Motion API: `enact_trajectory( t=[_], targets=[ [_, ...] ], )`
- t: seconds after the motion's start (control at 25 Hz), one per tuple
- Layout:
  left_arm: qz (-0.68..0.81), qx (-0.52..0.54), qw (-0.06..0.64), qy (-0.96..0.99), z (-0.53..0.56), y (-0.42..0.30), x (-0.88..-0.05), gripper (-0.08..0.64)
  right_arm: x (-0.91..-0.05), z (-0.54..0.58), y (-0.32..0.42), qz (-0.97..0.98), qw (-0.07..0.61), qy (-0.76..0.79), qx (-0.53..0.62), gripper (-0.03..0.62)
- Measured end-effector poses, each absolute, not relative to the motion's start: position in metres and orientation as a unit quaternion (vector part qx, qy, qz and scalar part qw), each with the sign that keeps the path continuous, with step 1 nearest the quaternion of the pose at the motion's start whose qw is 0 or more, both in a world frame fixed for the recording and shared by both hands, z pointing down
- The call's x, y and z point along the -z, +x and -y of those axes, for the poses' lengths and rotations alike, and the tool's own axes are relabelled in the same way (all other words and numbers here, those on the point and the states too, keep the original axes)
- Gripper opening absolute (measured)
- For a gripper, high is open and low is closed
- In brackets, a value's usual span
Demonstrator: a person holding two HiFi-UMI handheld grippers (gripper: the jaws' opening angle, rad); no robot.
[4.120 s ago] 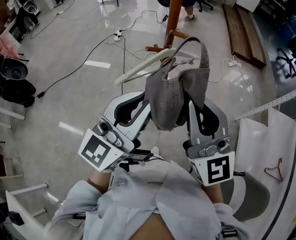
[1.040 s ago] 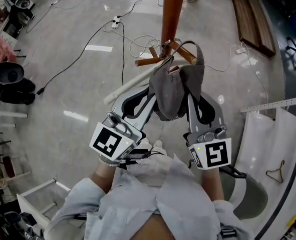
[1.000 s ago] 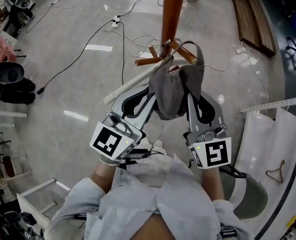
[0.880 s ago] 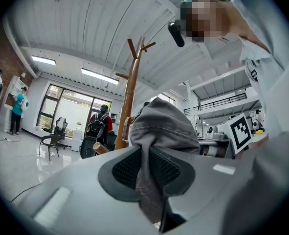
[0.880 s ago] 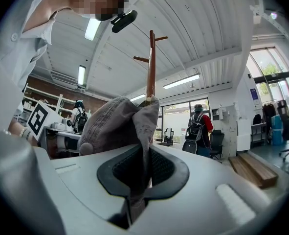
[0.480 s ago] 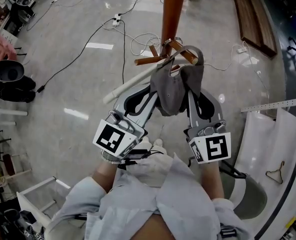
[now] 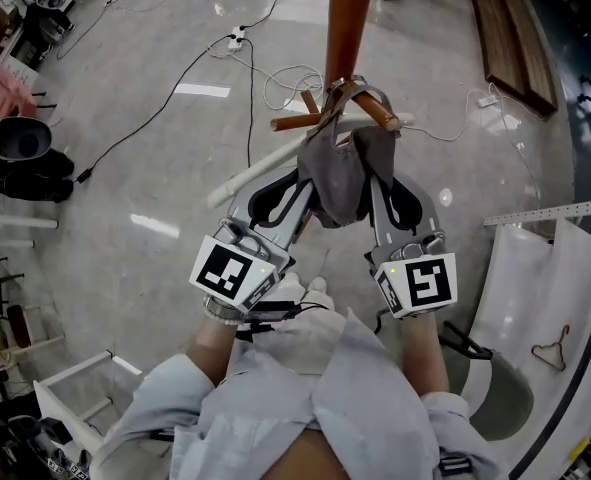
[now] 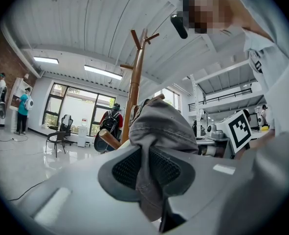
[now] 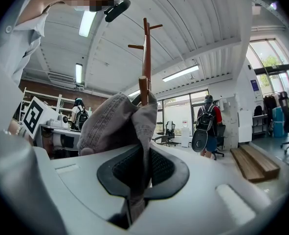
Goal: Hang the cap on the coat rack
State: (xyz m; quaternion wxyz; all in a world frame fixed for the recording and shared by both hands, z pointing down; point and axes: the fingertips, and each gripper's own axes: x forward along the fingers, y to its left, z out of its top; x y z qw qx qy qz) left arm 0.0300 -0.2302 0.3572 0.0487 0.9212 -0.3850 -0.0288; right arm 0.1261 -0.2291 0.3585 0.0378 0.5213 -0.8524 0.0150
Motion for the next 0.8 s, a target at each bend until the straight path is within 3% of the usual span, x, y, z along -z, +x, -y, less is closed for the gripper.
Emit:
enact_trajectory(
  t=[0.8],
  targets=[
    [0.382,0.029,0.078,0.92,0.241,0.032,-0.373,0.057,-0.374,0.247,0.128,0.847,0.038,0.53,-0.018,0.031]
  ],
)
